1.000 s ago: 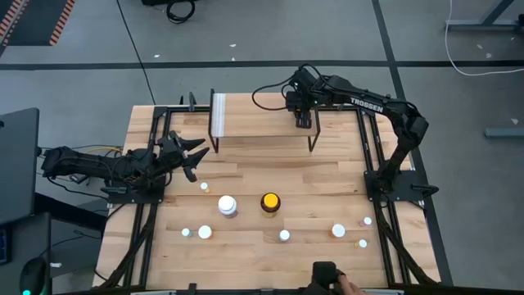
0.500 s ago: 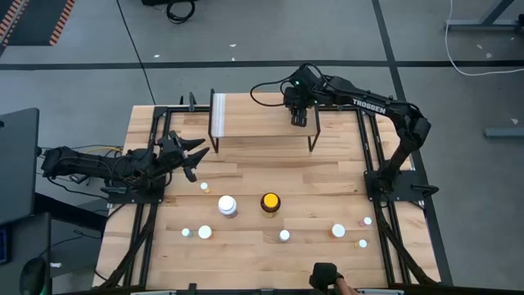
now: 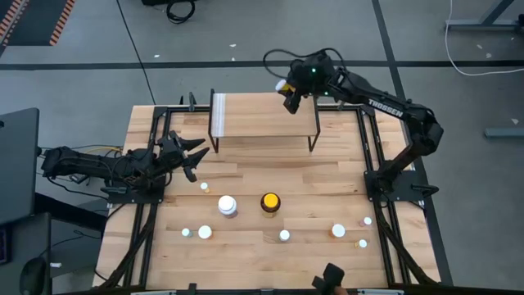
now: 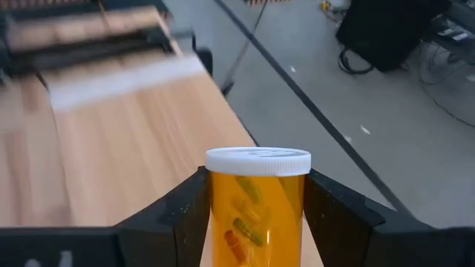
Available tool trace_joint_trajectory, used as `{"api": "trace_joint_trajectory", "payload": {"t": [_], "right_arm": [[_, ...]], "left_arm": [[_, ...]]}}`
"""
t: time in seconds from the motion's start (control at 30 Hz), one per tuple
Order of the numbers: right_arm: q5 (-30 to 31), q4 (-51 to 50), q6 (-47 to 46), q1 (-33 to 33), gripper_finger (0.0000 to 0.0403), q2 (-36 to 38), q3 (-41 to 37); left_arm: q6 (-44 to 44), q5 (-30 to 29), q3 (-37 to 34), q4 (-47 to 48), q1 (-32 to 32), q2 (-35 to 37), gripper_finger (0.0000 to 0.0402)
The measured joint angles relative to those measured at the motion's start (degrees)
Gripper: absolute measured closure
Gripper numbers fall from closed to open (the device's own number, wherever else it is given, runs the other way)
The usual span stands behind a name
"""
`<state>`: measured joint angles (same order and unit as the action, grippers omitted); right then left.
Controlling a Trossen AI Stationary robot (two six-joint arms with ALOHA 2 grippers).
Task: Pick and place medicine bottles onto shelf by color
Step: Put the top small orange medicine bottle on the shelf
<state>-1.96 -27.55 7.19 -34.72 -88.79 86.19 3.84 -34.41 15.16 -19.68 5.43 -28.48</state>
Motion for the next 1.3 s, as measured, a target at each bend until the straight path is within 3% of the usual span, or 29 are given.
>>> {"api": "trace_joint_trajectory", "payload": {"t": [0.33, 1.0, 1.3], "right_arm": [[1.1, 7.7, -4.0, -0.1, 0.0197, 1.0, -5.6], [5.5, 45.1, -10.8, -0.9, 0.0197, 25.9, -44.6], [7.1, 49.2, -10.2, 3.0, 0.0197, 28.1, -50.8]], "left_arm": [[0.0, 0.0, 0.0, 0.0, 0.0, 0.0, 0.0227], [0.1, 0.0, 0.0, 0.0, 0.0, 0.0, 0.0227], [0.1, 0.0, 0.0, 0.0, 0.0, 0.0, 0.0225]]}}
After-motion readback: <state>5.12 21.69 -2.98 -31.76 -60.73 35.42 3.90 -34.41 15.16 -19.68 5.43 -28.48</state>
